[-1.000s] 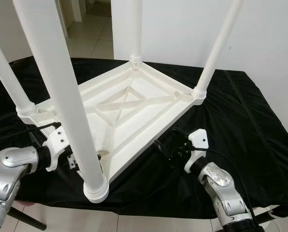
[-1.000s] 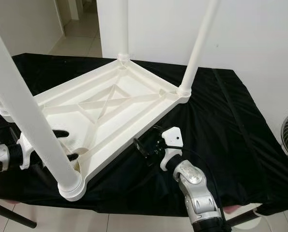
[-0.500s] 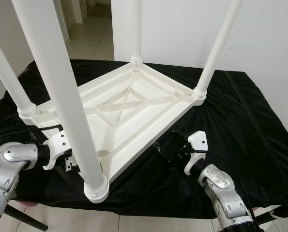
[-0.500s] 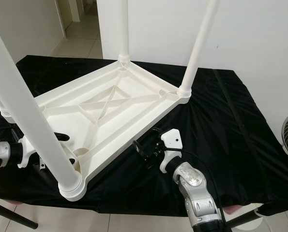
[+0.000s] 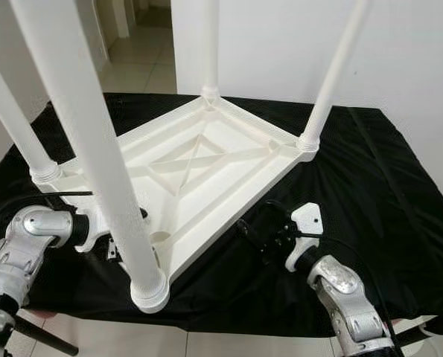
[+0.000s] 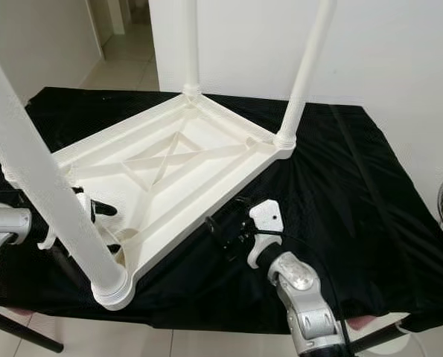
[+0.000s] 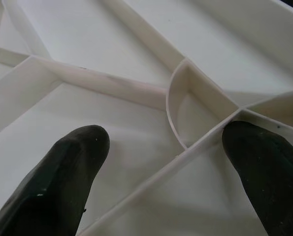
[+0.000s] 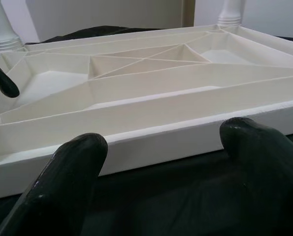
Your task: Building children table
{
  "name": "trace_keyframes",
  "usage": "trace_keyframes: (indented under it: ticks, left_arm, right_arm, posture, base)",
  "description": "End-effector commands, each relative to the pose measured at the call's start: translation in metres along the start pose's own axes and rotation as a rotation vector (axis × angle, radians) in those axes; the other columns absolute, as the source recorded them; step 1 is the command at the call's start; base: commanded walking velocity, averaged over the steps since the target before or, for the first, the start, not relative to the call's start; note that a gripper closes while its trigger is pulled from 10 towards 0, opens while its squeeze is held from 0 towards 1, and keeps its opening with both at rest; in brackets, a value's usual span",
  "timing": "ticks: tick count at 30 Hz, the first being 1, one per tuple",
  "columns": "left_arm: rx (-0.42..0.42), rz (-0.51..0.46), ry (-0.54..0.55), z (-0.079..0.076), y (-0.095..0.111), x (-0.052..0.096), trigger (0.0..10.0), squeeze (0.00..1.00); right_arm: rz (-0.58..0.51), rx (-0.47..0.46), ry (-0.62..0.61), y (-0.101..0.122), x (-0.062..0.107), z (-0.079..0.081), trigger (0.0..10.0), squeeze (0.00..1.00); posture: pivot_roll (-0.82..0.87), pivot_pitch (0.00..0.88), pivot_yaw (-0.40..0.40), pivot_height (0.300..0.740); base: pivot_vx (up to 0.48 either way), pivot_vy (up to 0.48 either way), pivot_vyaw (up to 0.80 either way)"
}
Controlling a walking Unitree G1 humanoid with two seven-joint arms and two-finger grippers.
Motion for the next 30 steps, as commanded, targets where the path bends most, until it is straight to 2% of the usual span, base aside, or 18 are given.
trace_keyframes:
  ticks: [1, 8, 9, 10, 19, 23, 30]
  left_arm:
    - [-0.013, -0.009, -0.102, -0.012, 0.000, -0.005, 10.0, 0.00]
    - [-0.017, -0.015, -0.133, -0.011, 0.000, -0.009, 10.0, 0.00]
    - [-0.015, -0.019, -0.142, -0.011, -0.001, -0.010, 2.8, 0.00]
    - [-0.001, -0.031, -0.165, -0.013, -0.001, -0.010, 0.0, 0.00]
    - [0.015, -0.058, -0.178, -0.012, 0.001, -0.009, 0.0, 0.00]
    - [0.055, -0.115, -0.134, -0.004, 0.009, -0.008, 0.0, 0.00]
    - [0.096, -0.171, -0.075, 0.001, 0.016, -0.011, 0.0, 0.00]
  right_arm:
    - [0.003, -0.006, -0.015, 0.000, 0.003, -0.002, 10.0, 0.00]
    - [0.003, -0.022, -0.050, -0.002, 0.010, -0.002, 10.0, 0.00]
    - [0.005, -0.023, -0.058, -0.002, 0.012, -0.003, 10.0, 0.00]
    - [0.007, -0.024, -0.070, -0.002, 0.014, -0.004, 10.0, 0.00]
    - [0.012, -0.022, -0.082, -0.002, 0.016, -0.006, 10.0, 0.00]
    - [0.010, -0.019, -0.083, 0.001, 0.013, -0.008, 10.0, 0.00]
    - [0.011, -0.022, -0.079, 0.001, 0.012, -0.007, 10.0, 0.00]
  posture:
    - [-0.01, 0.110, 0.054, 0.740]
    - [-0.02, 0.122, 0.073, 0.740]
    - [-0.03, 0.129, 0.081, 0.740]
    - [-0.03, 0.133, 0.083, 0.740]
    - [-0.03, 0.136, 0.083, 0.740]
    - [-0.02, 0.138, 0.078, 0.740]
    - [-0.01, 0.142, 0.074, 0.740]
  base:
    - [0.000, 0.000, 0.00]
    - [0.000, 0.000, 0.00]
    - [0.000, 0.000, 0.00]
    - [0.000, 0.000, 0.00]
    - [0.000, 0.000, 0.00]
    - [0.000, 0.000, 0.00]
    - [0.000, 0.000, 0.00]
Point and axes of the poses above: a point about 5 cm out from each wrist's last joint towards the gripper, its own x axis pointing back from the gripper into the wrist, its own y axis along the axis of the wrist's last joint, z = x × y, the point moved 6 cm from there along -x, pointing out of the wrist towards the gripper, and after that the axes turned 12 degrees about -x, right-handed, at the moved point
